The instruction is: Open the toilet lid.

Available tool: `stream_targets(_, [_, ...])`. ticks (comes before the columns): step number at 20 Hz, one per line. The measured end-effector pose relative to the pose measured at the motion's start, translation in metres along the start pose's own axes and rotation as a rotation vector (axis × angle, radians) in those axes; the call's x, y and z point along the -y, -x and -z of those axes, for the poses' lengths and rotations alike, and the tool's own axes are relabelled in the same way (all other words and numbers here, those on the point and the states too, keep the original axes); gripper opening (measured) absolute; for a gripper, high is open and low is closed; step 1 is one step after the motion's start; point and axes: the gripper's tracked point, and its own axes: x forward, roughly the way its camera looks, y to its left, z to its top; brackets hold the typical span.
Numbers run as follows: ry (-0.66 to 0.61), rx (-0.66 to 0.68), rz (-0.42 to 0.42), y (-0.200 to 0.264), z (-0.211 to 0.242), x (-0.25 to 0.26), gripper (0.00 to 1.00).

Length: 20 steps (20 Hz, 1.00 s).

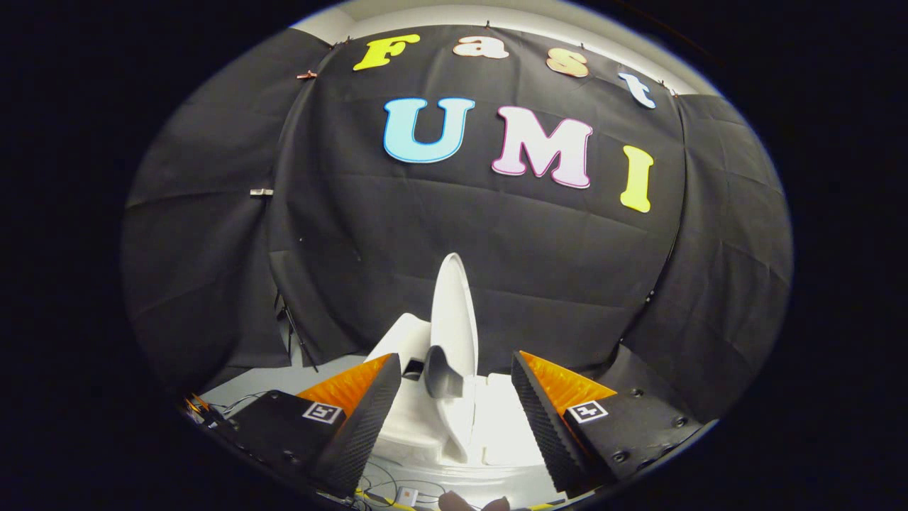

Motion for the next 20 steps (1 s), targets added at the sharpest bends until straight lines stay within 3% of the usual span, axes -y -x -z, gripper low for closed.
stream_targets(9, [-0.068, 0.112, -0.015, 0.049, -0.051, 0.061, 0.99])
stream_targets(20, [-0.129, 0.244, 0.016, 0.123, -0.103, 0.178, 0.99])
